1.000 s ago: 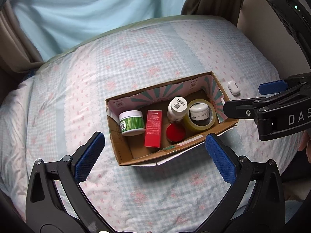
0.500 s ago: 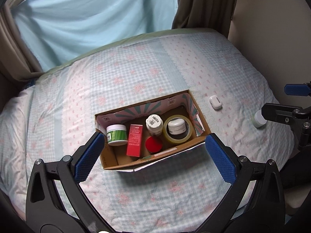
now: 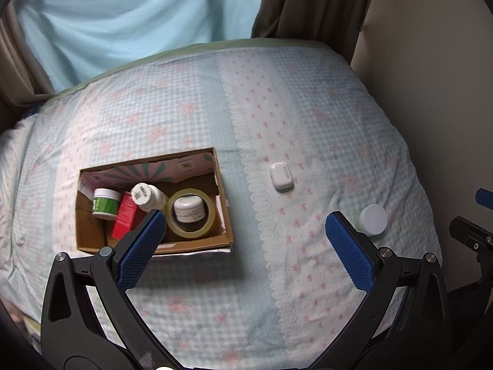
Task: Organize rigid objects
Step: 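Grasp the white earbud case with the left gripper while the right gripper grasps the white round lid, then carry the earbud case and white lid over the box and lower them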
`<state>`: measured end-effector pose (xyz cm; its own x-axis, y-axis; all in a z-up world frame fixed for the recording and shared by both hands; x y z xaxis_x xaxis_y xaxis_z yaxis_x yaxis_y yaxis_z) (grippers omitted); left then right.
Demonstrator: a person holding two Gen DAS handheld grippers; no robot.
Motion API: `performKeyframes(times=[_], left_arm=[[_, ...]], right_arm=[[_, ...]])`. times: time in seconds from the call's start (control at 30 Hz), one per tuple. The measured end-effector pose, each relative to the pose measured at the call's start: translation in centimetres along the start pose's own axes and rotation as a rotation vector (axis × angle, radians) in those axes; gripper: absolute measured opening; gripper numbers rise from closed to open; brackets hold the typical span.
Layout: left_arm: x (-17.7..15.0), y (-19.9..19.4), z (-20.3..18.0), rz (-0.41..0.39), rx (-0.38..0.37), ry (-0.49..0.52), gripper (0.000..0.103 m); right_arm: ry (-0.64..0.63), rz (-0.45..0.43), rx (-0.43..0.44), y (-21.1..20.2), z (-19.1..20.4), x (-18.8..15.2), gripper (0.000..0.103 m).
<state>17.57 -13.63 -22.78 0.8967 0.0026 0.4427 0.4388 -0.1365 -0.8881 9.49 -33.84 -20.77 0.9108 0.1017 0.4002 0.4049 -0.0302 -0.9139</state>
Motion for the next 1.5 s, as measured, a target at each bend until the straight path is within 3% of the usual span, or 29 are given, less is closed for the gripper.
performKeyframes(times=[0.17,0.3,0.6,0.73,0.83,1.1,1.17,1.27,1.33,1.5], left_arm=[[-1.2,5.4,-4.1,0.070,0.011,-0.019,0.103],[-1.2,10.5,-5.2,0.088,0.038,-0.039,0.103],[0.3,21.5,-5.8,0.052,0.046,-0.105,0.101],[0.4,26.3,-6.1,0.077,0.055,-0.092,0.085],[0.0,28.8,-6.2,0.097,0.061,-0.084,0.081],[-0.1,31.1,-6.3,0.116,0.056,-0.068,0.069],[0.0,31.0,-6.2,0.112,0.053,-0.068,0.056],[0.5,31.0,-6.1,0.125,0.050,-0.082,0.044],[0.7,31.1,-6.0,0.133,0.053,-0.081,0.044],[0.7,30.9,-5.9,0.134,0.046,-0.067,0.043]], right_arm=[[0.031,0.029,0.004,4.1,-4.0,-3.0,0.103],[0.070,0.028,0.002,8.0,-5.7,-5.1,0.103],[0.065,0.019,-0.019,17.5,-6.2,-7.1,0.103],[0.063,0.025,-0.041,20.7,-6.0,-7.4,0.103],[0.086,0.043,-0.056,22.6,-6.1,-7.7,0.097],[0.106,0.102,-0.042,25.6,-6.1,-7.9,0.094],[0.098,0.132,-0.040,26.3,-5.9,-7.8,0.083],[0.093,0.150,-0.051,26.6,-5.8,-7.6,0.073],[0.096,0.161,-0.067,26.7,-5.9,-7.6,0.067],[0.097,0.169,-0.070,26.9,-5.5,-7.4,0.066]])
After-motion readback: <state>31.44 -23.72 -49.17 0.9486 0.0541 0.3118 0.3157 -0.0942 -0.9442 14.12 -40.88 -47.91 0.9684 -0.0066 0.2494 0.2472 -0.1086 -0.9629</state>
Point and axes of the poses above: each gripper's, at about its wrist camera, not at the fingertips, and y roughly the way its jaws point, z to its left, x to its top, the point moved 1 cm from there along y, roughly the way its jaws point, and after that the axes turned 11 degrees about -y, right-handed, at the moved point
